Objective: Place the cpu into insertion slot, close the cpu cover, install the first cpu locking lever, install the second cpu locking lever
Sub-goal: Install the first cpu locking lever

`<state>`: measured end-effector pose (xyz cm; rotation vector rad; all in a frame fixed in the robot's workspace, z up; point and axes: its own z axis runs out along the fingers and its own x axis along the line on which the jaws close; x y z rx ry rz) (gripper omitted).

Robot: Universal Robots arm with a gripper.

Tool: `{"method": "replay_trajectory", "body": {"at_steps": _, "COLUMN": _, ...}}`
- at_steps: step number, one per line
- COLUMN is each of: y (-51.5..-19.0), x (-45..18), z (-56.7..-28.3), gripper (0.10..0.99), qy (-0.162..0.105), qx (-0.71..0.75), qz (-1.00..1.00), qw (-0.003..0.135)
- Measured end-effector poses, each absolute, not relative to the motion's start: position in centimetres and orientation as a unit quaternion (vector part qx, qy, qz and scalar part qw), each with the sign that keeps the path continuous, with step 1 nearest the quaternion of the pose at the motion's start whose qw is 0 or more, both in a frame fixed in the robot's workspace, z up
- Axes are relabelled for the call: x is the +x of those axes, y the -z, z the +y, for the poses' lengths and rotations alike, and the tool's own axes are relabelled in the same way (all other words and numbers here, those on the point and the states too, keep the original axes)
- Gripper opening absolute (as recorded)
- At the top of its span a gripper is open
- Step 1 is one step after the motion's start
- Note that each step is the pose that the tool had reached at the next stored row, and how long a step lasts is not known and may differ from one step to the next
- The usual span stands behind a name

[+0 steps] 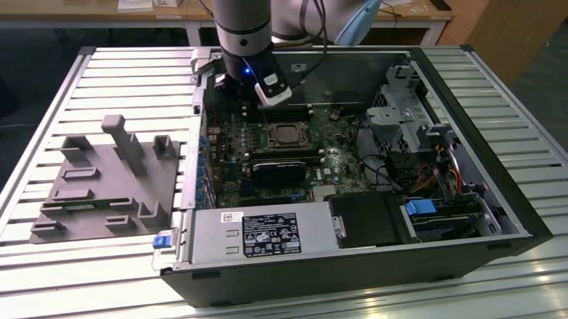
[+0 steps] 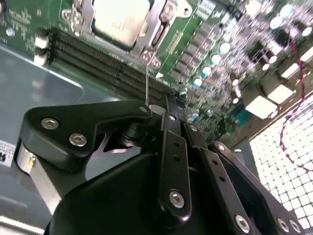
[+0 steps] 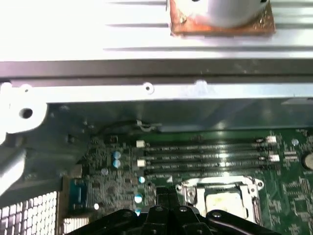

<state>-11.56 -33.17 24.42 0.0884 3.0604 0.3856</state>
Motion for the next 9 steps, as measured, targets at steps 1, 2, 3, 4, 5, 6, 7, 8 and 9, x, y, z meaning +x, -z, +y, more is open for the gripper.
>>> {"method": "replay_trajectory", "body": {"at_steps": 1, "y": -24.41, "x": -11.61, "z": -33.17, "gripper": 0.102, "qy": -0.130, "qx": 0.029, "qz": 0.991, "qw": 0.028}}
{"method": "replay_trajectory", "body": {"at_steps": 2, "y": -24.42, "x": -11.63, "z": -33.17, "gripper": 0.102, "qy": -0.135, "qx": 0.029, "qz": 0.990, "qw": 0.028}}
{"method": "replay_trajectory", "body": {"at_steps": 3, "y": -24.42, "x": -11.65, "z": -33.17, "gripper": 0.102, "qy": -0.140, "qx": 0.029, "qz": 0.989, "qw": 0.027}}
{"method": "replay_trajectory", "body": {"at_steps": 4, "y": -24.42, "x": -11.66, "z": -33.17, "gripper": 0.102, "qy": -0.145, "qx": 0.029, "qz": 0.989, "qw": 0.027}}
{"method": "replay_trajectory", "body": {"at_steps": 5, "y": -24.42, "x": -11.66, "z": -33.17, "gripper": 0.102, "qy": -0.150, "qx": 0.029, "qz": 0.988, "qw": 0.027}}
{"method": "replay_trajectory", "body": {"at_steps": 6, "y": -24.42, "x": -11.66, "z": -33.17, "gripper": 0.102, "qy": -0.152, "qx": 0.029, "qz": 0.988, "qw": 0.027}}
{"method": "replay_trajectory", "body": {"at_steps": 7, "y": -24.42, "x": -11.66, "z": -33.17, "gripper": 0.102, "qy": -0.152, "qx": 0.029, "qz": 0.988, "qw": 0.027}}
{"method": "replay_trajectory", "body": {"at_steps": 8, "y": -24.42, "x": -11.66, "z": -33.16, "gripper": 0.102, "qy": -0.153, "qx": 0.030, "qz": 0.987, "qw": 0.027}}
{"method": "replay_trajectory", "body": {"at_steps": 9, "y": -24.42, "x": -11.66, "z": -33.16, "gripper": 0.102, "qy": -0.153, "qx": 0.029, "qz": 0.987, "qw": 0.027}}
